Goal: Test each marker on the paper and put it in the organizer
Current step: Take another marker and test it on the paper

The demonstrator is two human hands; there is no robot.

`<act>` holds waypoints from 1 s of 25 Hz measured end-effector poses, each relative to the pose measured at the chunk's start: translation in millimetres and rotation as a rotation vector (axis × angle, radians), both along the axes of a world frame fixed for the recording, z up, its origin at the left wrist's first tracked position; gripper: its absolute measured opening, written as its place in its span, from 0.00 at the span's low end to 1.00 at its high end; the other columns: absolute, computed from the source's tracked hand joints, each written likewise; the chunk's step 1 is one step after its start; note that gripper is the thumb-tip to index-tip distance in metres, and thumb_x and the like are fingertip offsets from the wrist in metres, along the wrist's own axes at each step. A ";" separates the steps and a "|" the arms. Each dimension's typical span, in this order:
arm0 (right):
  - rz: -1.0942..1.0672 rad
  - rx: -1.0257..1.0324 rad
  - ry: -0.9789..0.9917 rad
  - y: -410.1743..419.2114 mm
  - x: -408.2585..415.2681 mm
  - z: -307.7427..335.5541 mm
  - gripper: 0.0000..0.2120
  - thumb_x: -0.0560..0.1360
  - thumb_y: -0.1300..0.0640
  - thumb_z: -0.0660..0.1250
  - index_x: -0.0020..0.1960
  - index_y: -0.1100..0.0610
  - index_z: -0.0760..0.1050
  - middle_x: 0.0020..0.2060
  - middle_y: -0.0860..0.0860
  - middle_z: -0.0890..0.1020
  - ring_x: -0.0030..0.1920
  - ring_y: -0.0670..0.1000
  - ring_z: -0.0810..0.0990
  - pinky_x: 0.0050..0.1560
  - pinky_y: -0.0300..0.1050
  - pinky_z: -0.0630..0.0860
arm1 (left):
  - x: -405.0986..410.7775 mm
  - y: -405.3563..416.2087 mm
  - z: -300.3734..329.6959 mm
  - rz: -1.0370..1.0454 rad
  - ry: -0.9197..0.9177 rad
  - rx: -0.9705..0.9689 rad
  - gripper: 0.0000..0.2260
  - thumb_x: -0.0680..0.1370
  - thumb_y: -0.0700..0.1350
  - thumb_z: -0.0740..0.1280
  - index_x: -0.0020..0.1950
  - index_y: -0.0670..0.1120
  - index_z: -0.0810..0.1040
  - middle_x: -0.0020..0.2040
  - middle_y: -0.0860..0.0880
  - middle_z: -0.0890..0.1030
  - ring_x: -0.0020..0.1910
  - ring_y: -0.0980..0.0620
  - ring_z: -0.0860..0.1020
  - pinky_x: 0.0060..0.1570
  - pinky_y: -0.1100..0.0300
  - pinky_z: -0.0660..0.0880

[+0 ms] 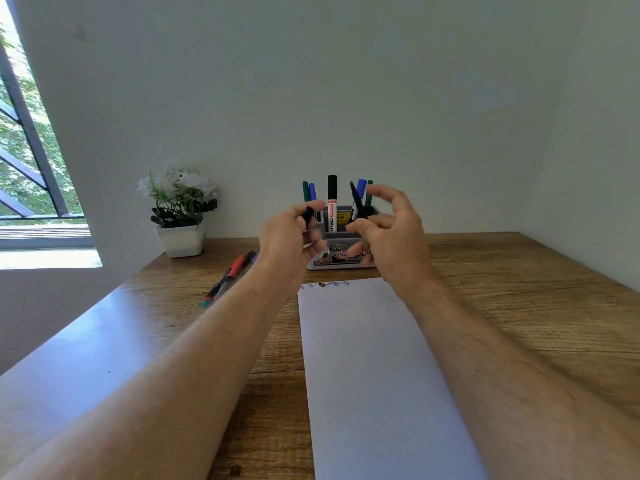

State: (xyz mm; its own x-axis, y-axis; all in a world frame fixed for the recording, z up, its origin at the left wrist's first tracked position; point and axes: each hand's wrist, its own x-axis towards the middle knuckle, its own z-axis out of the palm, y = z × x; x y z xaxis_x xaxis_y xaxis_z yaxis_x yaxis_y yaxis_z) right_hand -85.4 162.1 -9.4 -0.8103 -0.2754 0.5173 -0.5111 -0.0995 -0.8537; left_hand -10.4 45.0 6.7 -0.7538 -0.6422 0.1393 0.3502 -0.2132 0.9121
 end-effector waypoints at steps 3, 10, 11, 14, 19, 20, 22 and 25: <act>-0.057 -0.048 -0.024 7.2 -4.8 1.2 0.10 0.79 0.64 0.63 0.55 0.52 0.78 0.44 0.56 0.84 0.27 0.52 0.83 0.21 0.40 0.73 | -2.8 -0.1 0.9 -0.035 -0.125 -0.092 0.11 0.82 0.41 0.57 0.45 0.45 0.78 0.36 0.49 0.70 0.32 0.54 0.68 0.35 0.58 0.72; -0.046 0.014 -0.165 5.7 -6.9 -2.4 0.04 0.77 0.56 0.68 0.45 0.55 0.79 0.31 0.53 0.82 0.23 0.49 0.78 0.21 0.39 0.72 | -11.1 -5.5 -20.4 -0.053 -0.497 -1.006 0.08 0.72 0.44 0.74 0.42 0.54 0.77 0.44 0.56 0.80 0.43 0.59 0.77 0.39 0.65 0.72; -0.060 0.048 -0.162 6.0 -7.5 -4.4 0.09 0.78 0.53 0.68 0.42 0.56 0.79 0.28 0.53 0.79 0.21 0.47 0.75 0.20 0.37 0.69 | -11.2 -6.7 -23.2 -0.035 -0.578 -1.135 0.09 0.72 0.44 0.75 0.41 0.56 0.77 0.44 0.57 0.79 0.43 0.60 0.76 0.41 0.65 0.72; -0.047 0.180 -0.154 7.6 -5.7 -9.7 0.12 0.79 0.51 0.65 0.42 0.56 0.81 0.26 0.54 0.79 0.20 0.47 0.74 0.19 0.35 0.67 | -14.6 -8.4 -23.7 -0.014 -0.727 -1.273 0.07 0.72 0.47 0.76 0.40 0.57 0.79 0.44 0.57 0.79 0.42 0.58 0.76 0.46 0.59 0.75; -0.051 0.385 -0.131 8.3 -3.7 -17.0 0.06 0.75 0.58 0.68 0.40 0.57 0.79 0.28 0.56 0.80 0.21 0.47 0.75 0.21 0.36 0.70 | -13.7 -8.3 -20.3 -0.055 -0.813 -1.235 0.10 0.68 0.53 0.78 0.47 0.53 0.84 0.47 0.52 0.83 0.46 0.53 0.80 0.52 0.53 0.79; -0.053 0.411 -0.112 8.8 -3.5 -17.7 0.06 0.75 0.60 0.68 0.39 0.57 0.78 0.27 0.55 0.79 0.20 0.46 0.74 0.20 0.35 0.68 | -13.5 -7.2 -20.2 -0.066 -0.827 -1.249 0.11 0.69 0.53 0.78 0.48 0.52 0.84 0.48 0.52 0.83 0.48 0.52 0.80 0.54 0.52 0.79; -0.019 0.420 -0.137 10.1 -3.7 -18.7 0.06 0.73 0.63 0.67 0.38 0.57 0.76 0.30 0.58 0.81 0.21 0.47 0.75 0.20 0.35 0.68 | -13.5 -5.4 -20.7 -0.066 -0.839 -1.261 0.12 0.70 0.51 0.77 0.51 0.52 0.84 0.49 0.51 0.83 0.49 0.52 0.80 0.55 0.52 0.78; -0.048 0.471 -0.108 10.8 -5.7 -20.5 0.07 0.71 0.60 0.69 0.36 0.56 0.75 0.31 0.55 0.83 0.24 0.44 0.77 0.22 0.35 0.69 | -12.9 -2.9 -21.1 -0.065 -0.831 -1.238 0.11 0.71 0.50 0.77 0.51 0.52 0.84 0.50 0.51 0.83 0.49 0.52 0.79 0.56 0.52 0.78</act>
State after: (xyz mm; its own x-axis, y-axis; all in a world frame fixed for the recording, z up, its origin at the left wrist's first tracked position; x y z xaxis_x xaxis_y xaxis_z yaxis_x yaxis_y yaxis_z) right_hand -91.1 172.9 -29.8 -0.8700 -0.4206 0.2571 -0.4113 0.3320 -0.8489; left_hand -23.4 42.0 -14.4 -0.9109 -0.4039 0.0844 -0.3268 0.8310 0.4501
